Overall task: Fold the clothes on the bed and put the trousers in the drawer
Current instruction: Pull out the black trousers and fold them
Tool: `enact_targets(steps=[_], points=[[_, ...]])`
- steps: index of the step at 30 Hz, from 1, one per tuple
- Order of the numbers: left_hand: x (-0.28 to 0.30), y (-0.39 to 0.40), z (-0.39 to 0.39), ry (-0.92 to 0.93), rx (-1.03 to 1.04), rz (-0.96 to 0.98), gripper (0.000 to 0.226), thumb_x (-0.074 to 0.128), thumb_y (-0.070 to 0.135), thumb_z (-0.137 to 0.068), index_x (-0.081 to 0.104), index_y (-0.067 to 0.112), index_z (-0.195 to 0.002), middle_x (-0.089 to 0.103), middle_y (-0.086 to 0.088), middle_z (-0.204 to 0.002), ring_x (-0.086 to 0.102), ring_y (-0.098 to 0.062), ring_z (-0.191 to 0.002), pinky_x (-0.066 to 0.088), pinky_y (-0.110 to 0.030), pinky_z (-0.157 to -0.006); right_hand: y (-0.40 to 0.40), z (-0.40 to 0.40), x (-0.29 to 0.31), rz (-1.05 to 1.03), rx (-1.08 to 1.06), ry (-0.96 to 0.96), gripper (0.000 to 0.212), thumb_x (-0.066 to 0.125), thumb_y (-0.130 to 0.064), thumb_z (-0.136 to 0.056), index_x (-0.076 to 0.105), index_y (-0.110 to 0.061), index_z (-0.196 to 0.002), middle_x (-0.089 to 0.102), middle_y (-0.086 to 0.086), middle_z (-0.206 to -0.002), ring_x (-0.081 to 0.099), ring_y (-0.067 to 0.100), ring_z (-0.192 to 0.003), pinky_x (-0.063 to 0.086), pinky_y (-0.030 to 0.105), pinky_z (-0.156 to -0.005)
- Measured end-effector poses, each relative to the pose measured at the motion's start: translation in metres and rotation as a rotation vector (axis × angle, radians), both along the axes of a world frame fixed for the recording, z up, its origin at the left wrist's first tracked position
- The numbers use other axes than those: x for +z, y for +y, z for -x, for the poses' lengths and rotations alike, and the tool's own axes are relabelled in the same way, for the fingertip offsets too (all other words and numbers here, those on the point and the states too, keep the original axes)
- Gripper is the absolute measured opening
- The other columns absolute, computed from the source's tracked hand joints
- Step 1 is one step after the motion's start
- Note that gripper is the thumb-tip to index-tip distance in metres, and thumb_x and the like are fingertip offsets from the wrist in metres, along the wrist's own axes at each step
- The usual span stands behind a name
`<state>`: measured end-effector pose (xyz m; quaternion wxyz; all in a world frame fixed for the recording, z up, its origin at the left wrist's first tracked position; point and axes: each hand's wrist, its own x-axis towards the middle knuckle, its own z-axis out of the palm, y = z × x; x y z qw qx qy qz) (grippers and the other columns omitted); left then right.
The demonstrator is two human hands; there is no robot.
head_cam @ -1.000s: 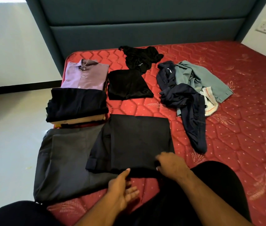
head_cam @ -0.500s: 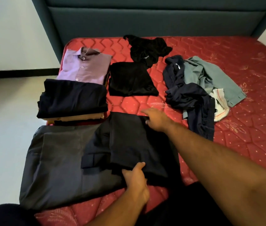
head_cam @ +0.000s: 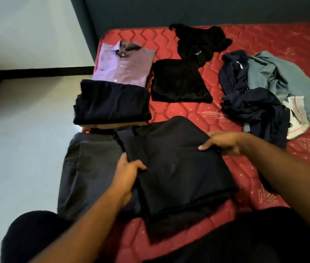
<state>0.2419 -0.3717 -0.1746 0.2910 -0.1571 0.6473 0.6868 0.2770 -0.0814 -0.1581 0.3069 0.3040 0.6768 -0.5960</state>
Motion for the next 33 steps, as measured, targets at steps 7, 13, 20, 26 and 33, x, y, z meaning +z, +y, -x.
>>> enact_targets(steps=[7, 13, 20, 26, 33], points=[[0.09, -0.046, 0.145, 0.402, -0.619, 0.568, 0.071, 0.068, -0.006, -0.069, 0.059, 0.023, -0.133, 0.063, -0.007, -0.121, 0.061, -0.026, -0.106, 0.054, -0.038, -0.091, -0.208, -0.087, 0.008, 0.734, -0.696, 0.276, 0.043, 0.06, -0.005, -0.081, 0.061, -0.01, -0.124, 0.068, 0.012, -0.12, 0.072, 0.021, -0.091, 0.059, 0.03, -0.059], [0.057, -0.042, 0.162, 0.624, -1.234, 0.856, 0.079, 0.064, -0.012, -0.075, 0.043, 0.017, -0.145, 0.052, -0.008, -0.137, 0.051, -0.027, -0.125, 0.044, -0.031, -0.099, -0.325, -0.081, -0.047, 0.754, -0.853, 0.15, 0.058, 0.083, -0.019, -0.057, 0.052, -0.016, -0.106, 0.071, 0.009, -0.108, 0.07, 0.027, -0.093, 0.058, 0.043, -0.077], [-0.004, -0.068, 0.159, 0.771, -0.896, 0.89, 0.047, 0.049, 0.007, -0.082, 0.06, 0.028, -0.123, 0.061, -0.006, -0.124, 0.053, -0.027, -0.121, 0.035, -0.045, -0.107, -0.28, -0.072, -0.067, 0.421, -0.972, 0.319, 0.04, 0.069, -0.011, -0.085, 0.059, -0.022, -0.123, 0.07, 0.002, -0.116, 0.069, 0.027, -0.099, 0.058, 0.044, -0.072], [-0.019, -0.07, 0.153, 0.858, -0.884, 0.818, 0.02, 0.051, 0.026, -0.093, 0.058, 0.028, -0.111, 0.063, 0.001, -0.111, 0.053, -0.022, -0.114, 0.023, -0.041, -0.103, -0.261, -0.099, -0.061, 0.402, -0.784, 0.292, 0.081, 0.093, -0.031, -0.045, 0.062, -0.02, -0.119, 0.071, 0.004, -0.115, 0.067, 0.026, -0.106, 0.056, 0.043, -0.083], [-0.035, -0.061, 0.154, 0.917, -0.911, 0.983, 0.036, 0.05, 0.046, -0.095, 0.051, 0.029, -0.126, 0.057, 0.002, -0.129, 0.049, -0.022, -0.123, 0.022, -0.055, -0.107, -0.228, -0.068, -0.055, 0.202, -0.67, 0.313, 0.027, 0.064, 0.008, -0.084, 0.063, -0.007, -0.106, 0.074, 0.009, -0.101, 0.071, 0.021, -0.091, 0.058, 0.025, -0.073]])
